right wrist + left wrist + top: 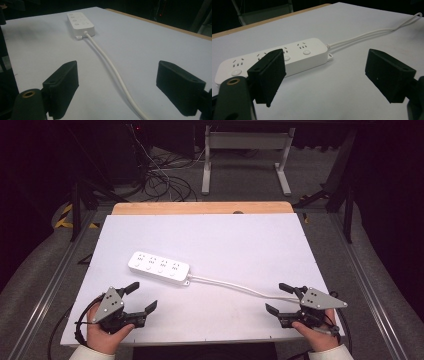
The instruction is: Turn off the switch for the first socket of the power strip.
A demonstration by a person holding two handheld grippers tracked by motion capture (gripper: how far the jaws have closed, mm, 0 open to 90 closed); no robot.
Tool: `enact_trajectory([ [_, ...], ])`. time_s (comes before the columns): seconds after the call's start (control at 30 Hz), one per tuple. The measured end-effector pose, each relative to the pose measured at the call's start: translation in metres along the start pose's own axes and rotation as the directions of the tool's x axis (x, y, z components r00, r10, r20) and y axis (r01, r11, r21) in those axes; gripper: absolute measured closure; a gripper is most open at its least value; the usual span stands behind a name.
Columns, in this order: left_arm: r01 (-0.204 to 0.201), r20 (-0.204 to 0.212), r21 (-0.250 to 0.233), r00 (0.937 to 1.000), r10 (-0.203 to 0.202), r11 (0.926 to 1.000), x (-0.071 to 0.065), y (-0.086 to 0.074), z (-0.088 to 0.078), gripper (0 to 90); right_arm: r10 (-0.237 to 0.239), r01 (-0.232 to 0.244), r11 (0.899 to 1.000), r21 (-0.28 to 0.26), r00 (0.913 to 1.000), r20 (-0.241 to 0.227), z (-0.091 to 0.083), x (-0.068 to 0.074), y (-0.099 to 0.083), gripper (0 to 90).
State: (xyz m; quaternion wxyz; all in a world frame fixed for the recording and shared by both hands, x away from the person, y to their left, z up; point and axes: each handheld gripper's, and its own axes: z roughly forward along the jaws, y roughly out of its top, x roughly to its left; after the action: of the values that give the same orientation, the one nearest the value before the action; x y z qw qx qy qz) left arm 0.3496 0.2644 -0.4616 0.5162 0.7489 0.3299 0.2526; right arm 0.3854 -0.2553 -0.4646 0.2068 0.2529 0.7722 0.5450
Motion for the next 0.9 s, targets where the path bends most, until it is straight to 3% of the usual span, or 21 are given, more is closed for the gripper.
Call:
enact_trajectory([
  [0.23,0.050,0.027,-0.016,0.9984,-0.049,0.9986,0.0011,0.0003,-0.0018,19.2,0.004,-0.004,1.000,0.020,1.0000,-0.007,0.0009,0.0021,0.0002,20.4],
  [0.4,0.027,0.021,-0.012,0.9994,-0.027,0.9996,0.0006,0.0007,-0.0022,21.3,0.004,-0.003,1.000,0.018,0.9999,-0.011,0.0001,0.0022,0.0007,23.4],
  [0.5,-0.030,-0.010,0.002,0.9995,0.030,0.9995,-0.0004,0.0025,-0.0036,22.4,0.002,-0.002,1.000,0.015,0.9999,-0.013,-0.0005,0.0022,0.0008,25.3],
  [0.9,-0.001,0.021,0.017,0.9998,0.001,0.9998,-0.0009,0.0049,-0.0058,26.0,-0.003,0.004,1.000,0.013,0.9998,-0.020,-0.0001,0.0030,0.0007,27.3],
])
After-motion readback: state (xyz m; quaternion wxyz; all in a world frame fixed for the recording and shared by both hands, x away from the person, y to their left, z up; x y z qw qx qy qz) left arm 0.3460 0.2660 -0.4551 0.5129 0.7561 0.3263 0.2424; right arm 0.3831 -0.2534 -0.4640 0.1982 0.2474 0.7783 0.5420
